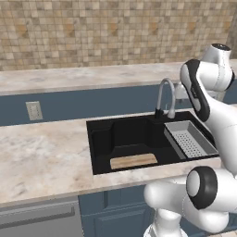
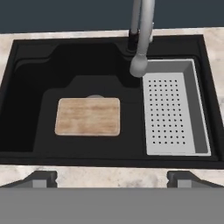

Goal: Turn on the sink faucet with hot water and rinse the cutting board for ten seconds, then turn off the faucet. Push the cutting board to reach the water if necessary.

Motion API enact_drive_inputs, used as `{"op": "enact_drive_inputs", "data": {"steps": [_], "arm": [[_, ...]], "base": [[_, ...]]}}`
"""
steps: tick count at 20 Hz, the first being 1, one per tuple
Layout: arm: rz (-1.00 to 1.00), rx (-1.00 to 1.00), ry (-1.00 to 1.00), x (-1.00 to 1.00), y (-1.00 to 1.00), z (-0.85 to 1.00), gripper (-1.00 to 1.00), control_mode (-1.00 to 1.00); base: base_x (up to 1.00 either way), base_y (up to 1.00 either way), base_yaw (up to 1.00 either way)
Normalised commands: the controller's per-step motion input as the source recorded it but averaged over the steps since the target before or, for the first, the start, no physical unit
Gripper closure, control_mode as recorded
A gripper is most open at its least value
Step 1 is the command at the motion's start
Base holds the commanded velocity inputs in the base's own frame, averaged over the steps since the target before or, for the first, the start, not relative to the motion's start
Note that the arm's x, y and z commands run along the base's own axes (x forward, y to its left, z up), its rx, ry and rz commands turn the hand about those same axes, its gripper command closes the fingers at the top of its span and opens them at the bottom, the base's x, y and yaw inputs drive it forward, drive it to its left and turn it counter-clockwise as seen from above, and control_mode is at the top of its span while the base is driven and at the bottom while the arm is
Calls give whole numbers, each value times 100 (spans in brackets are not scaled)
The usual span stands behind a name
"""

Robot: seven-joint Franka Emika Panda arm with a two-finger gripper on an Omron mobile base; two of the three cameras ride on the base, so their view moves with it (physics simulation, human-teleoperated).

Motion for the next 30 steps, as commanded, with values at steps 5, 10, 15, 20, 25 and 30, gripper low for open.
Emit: {"op": "enact_drive_inputs", "data": {"steps": [5,10,15,20,25,30], "arm": [[0,0,0,5,-23,0,-100,-100],[0,0,0,33,-12,0,-100,-100],[0,-1,0,64,0,-7,-100,-100],[0,-3,-2,59,6,-14,-100,-100],[0,0,-1,43,0,-11,-100,-100],[0,0,0,35,0,-3,-100,-100]], "base": [[0,0,0],[0,0,0],[0,0,0],[0,0,0],[0,0,0],[0,0,0]]}}
